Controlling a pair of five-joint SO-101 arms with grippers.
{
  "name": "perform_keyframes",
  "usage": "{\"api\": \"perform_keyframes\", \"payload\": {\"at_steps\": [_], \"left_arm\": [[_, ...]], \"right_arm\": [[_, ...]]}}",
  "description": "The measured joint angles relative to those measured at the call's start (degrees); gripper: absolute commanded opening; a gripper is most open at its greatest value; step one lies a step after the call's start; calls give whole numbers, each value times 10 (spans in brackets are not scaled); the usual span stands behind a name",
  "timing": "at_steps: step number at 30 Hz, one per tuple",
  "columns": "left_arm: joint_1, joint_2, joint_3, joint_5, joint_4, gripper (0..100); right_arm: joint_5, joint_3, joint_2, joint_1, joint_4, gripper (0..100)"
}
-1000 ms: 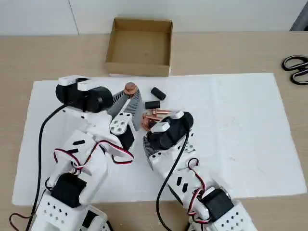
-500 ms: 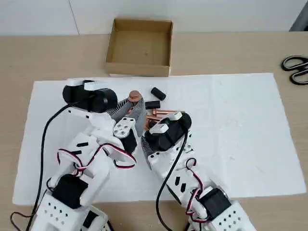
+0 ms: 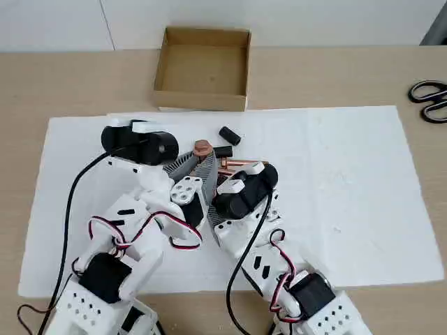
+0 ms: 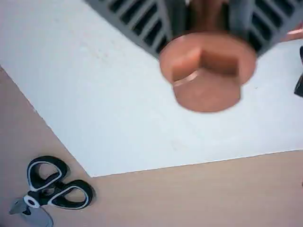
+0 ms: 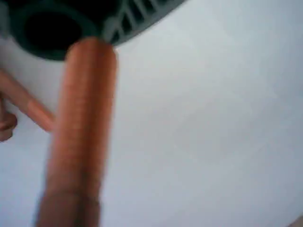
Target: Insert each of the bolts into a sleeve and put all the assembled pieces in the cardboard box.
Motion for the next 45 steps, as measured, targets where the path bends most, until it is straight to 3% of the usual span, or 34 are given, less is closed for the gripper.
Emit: {"api": "perform_keyframes", "payload": {"at_steps": [13, 45], "left_arm": [[0, 0, 0, 38, 11, 6], [-1, -4, 0, 18, 47, 6]], "right_arm": [[0, 0, 0, -25, 0, 4], [0, 1, 0, -26, 0, 4]]}}
